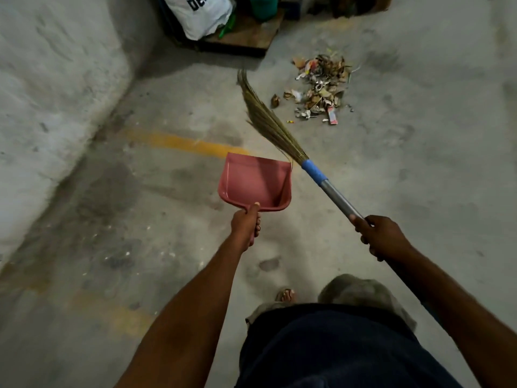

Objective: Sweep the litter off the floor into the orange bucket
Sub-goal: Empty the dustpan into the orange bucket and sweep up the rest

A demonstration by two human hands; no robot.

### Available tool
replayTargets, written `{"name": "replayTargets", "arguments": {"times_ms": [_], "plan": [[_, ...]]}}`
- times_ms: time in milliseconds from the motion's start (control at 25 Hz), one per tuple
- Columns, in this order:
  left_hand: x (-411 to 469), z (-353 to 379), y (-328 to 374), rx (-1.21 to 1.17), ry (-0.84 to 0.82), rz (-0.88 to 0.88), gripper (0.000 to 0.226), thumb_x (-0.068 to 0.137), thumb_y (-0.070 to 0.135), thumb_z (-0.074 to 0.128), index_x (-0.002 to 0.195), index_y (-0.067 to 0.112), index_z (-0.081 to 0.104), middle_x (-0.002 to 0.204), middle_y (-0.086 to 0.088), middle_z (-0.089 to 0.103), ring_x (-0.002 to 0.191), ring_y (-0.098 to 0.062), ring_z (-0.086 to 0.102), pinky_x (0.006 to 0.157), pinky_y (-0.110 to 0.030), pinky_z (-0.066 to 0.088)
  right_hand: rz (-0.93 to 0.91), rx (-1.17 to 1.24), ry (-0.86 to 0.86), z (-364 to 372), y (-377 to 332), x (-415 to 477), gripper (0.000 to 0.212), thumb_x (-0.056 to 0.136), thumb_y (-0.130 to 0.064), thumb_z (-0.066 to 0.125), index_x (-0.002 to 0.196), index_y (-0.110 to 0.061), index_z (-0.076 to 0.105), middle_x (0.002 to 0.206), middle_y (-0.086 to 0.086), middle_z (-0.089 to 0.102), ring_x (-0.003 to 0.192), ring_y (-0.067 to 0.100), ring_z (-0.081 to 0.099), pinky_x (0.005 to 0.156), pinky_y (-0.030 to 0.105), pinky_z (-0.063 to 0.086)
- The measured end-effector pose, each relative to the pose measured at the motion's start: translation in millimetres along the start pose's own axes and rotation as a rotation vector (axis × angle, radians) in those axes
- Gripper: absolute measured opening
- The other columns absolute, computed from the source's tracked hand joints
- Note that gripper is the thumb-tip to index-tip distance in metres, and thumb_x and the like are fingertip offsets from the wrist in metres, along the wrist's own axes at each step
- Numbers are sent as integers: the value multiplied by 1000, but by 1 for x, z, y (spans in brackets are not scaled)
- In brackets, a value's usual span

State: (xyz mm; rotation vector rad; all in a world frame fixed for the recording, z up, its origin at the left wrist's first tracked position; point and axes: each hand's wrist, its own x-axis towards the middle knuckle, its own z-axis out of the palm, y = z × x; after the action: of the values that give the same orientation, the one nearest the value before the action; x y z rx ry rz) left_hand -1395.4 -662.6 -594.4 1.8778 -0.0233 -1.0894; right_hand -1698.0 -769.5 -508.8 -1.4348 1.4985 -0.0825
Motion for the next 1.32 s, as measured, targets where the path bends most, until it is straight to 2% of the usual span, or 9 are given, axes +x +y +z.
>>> {"name": "replayTargets", "arguments": {"times_ms": [360, 640, 1080, 1320], "plan": [[161, 85, 128, 42, 39, -67, 36, 96, 39, 67, 78, 8, 64, 57, -2, 56, 40, -11, 46, 41, -22, 37, 38, -139, -27, -46, -106, 223, 59, 99, -59, 53, 94, -1, 65, 70, 9, 64, 48, 21, 55, 46, 32, 51], [248, 108, 247, -12, 107, -68, 35, 98, 39, 66, 80, 9, 65, 57, -1, 57, 41, -10, 47, 42, -20, 39, 74, -133, -127, -65, -229, 372, 60, 97, -59, 58, 97, 1, 66, 69, 8, 61, 48, 22, 52, 44, 28, 44], [466, 26, 398, 42, 137, -110, 38, 99, 39, 64, 77, 8, 61, 55, -2, 53, 39, -12, 44, 40, -20, 35, 142, -128, -195, 51, -420, 560, 52, 102, -49, 55, 102, 1, 66, 73, 11, 63, 49, 22, 53, 46, 28, 44], [586, 6, 478, 87, 149, -123, 36, 100, 36, 63, 78, 7, 61, 56, -4, 51, 40, -13, 42, 40, -20, 34, 175, -154, -246, 113, -513, 674, 49, 103, -48, 54, 96, -1, 67, 72, 11, 65, 48, 21, 55, 45, 27, 45]]}}
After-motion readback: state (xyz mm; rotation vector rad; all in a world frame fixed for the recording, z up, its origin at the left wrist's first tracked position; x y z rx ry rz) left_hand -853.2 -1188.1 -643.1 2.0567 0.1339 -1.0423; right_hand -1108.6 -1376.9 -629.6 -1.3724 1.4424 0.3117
